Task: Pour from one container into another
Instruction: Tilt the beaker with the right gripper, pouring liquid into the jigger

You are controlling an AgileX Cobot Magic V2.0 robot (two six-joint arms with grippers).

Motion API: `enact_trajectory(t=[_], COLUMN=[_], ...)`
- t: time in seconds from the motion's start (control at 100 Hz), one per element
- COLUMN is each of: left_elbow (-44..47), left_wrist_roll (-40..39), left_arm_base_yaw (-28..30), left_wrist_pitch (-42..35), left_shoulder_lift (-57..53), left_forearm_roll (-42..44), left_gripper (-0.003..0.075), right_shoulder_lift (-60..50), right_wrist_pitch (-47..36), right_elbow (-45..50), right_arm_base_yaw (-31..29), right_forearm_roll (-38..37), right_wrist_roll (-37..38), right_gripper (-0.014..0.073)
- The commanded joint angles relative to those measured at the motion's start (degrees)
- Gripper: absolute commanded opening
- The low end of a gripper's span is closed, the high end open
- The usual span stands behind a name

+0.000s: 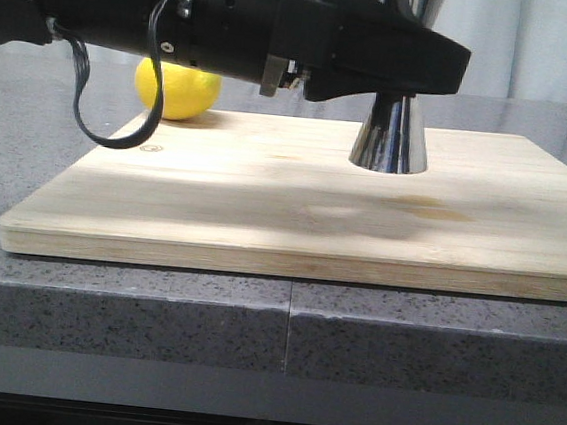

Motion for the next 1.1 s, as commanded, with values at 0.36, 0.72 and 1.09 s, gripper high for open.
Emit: enact_trajectory(t=[0.36,0.72,1.09], left_elbow=[-1.69,-1.69,-1.69], left_wrist_roll=[-0.45,-0.45,-0.45], left_arm_base_yaw=[0.12,0.12,0.12], left_wrist_pitch=[-3.85,-4.56,-4.68], left_shoulder_lift=[-3.08,-3.08,-3.08], left_forearm_roll=[-2.62,-2.62,-2.62], left_gripper=[-0.0021,-0.0021,-0.0021], right_shoulder_lift=[-1.30,-1.30,-1.30], right_wrist_pitch=[0.00,0.00,4.99], right_elbow=[-2.30,-2.30,-2.30], right_arm_base_yaw=[0.16,0.16,0.16], right_forearm_roll=[-0.59,0.69,3.08], right_wrist_roll=[-0.40,0.80,17.79], right_gripper=[0.0293,0.0293,0.0293])
